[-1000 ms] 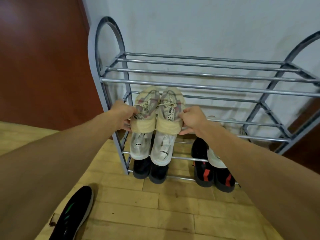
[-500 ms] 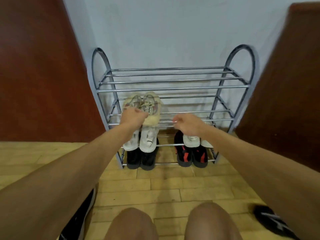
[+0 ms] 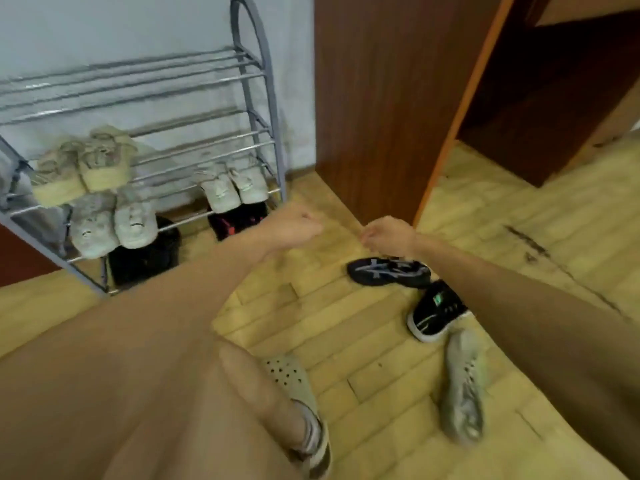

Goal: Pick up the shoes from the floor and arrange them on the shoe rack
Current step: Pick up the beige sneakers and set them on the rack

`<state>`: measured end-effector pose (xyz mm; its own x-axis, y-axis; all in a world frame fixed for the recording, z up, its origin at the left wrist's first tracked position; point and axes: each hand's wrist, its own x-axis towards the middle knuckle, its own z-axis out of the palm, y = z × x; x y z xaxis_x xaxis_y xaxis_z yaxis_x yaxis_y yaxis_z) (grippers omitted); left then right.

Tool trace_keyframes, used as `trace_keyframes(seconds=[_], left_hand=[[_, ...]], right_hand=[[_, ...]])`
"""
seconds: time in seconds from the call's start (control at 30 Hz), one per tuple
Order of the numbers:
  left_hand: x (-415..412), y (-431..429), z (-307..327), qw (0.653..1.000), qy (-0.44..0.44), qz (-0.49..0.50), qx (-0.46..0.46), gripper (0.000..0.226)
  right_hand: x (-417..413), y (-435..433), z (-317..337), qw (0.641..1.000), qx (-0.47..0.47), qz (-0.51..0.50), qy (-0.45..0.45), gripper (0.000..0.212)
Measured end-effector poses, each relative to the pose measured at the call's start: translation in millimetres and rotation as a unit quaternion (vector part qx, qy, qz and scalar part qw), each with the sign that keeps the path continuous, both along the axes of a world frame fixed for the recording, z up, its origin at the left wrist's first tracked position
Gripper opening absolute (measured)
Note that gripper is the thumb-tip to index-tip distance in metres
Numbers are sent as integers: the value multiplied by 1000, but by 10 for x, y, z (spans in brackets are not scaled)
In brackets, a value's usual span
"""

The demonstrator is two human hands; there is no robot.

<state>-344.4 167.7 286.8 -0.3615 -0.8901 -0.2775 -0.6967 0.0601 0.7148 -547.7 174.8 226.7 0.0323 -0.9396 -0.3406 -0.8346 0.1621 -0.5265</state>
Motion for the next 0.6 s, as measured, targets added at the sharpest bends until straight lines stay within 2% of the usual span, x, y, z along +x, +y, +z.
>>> trace_keyframes(seconds=[0.13,0.23,0.33,0.47,0.6], left_hand=[[-689,328,-458,996,-44,-72,29,7],[-1043,601,-920,990,-40,-106,81,4],[-1227,891,-1422,980,-44,-123,149,23],[-1159,1167,-1922,967,-50,-112,225,27],[-1008,1124,-2152,962,-81,-92,243,26]], right_hand=[[-762,581,-522,977,62,-193,-69,22],[-1126,1072,-1020,955,101,-270,-72,22],[-1311,1565,-1580,924,163,-338,-69,15],[-1346,2070,-2199,886,235,-399,-28,29],[-1258,2297,-2662,837,248,-488,-23,64]])
